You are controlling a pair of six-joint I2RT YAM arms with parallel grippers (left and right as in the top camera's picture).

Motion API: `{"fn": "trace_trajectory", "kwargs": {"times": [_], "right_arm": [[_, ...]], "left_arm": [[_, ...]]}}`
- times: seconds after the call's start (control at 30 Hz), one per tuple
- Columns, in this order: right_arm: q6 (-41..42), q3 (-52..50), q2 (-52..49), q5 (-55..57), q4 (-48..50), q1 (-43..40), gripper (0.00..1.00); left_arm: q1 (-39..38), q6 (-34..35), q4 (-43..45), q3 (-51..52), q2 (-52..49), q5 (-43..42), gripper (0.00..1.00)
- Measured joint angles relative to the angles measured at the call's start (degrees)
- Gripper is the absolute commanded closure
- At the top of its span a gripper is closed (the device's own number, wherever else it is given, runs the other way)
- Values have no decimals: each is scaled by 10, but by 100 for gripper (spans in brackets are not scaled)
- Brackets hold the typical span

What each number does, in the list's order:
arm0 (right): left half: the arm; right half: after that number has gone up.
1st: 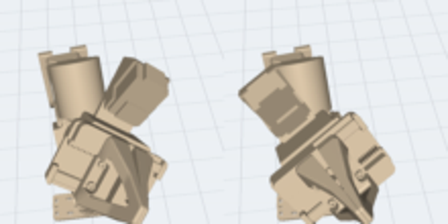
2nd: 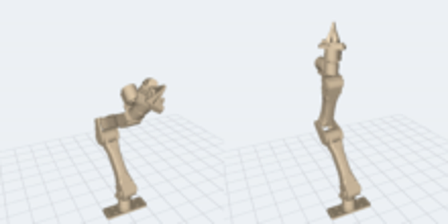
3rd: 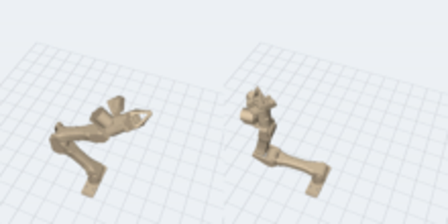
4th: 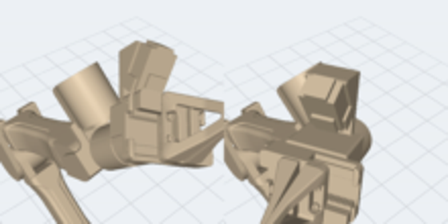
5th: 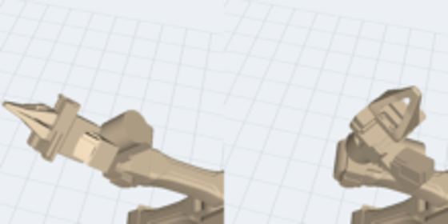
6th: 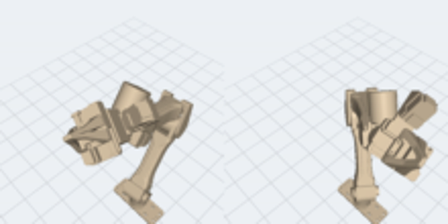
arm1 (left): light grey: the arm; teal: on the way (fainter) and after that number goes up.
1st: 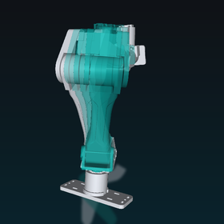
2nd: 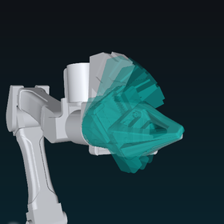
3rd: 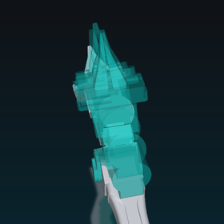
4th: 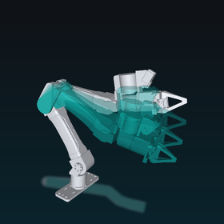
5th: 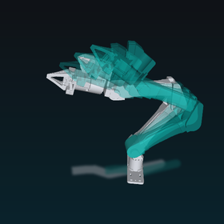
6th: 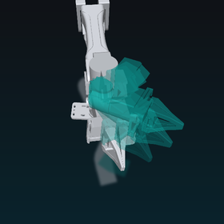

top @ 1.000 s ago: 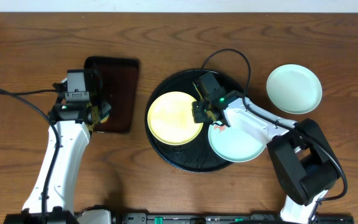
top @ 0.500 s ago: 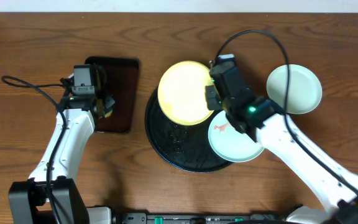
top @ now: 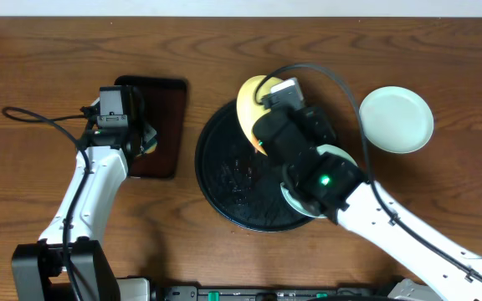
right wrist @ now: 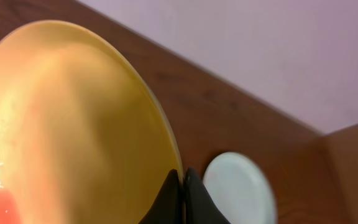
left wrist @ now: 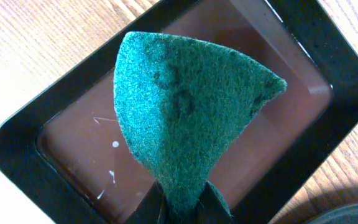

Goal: Clean dirty plates on tray and stack at the side
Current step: 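Lift the yellow plate with the right gripper onto the set-aside green plate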

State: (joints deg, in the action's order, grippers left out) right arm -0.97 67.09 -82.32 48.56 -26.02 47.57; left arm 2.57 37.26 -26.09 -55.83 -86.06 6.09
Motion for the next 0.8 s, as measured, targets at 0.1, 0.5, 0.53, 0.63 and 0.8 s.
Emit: {"fn": "trace_trajectory", "kwargs": {"times": [0.1,0.5,0.53,0.63,0.8], "right_arm": [[-48,-1,0,62,34,25,99],[-278,-1,1,216,221,99,99],[-290,-1,1,219,225,102,99],[-329,-1,1,229,228,109,99],[-367,-1,1,234,229,109,99]], "left_arm": [[0,-11,2,0,0,-2,93],[0,-17,2,0,0,-13,93],[0,-18,2,0,0,-13,93],[0,-25,2,0,0,-13,93],[0,-28,2,0,0,-13,92]]}}
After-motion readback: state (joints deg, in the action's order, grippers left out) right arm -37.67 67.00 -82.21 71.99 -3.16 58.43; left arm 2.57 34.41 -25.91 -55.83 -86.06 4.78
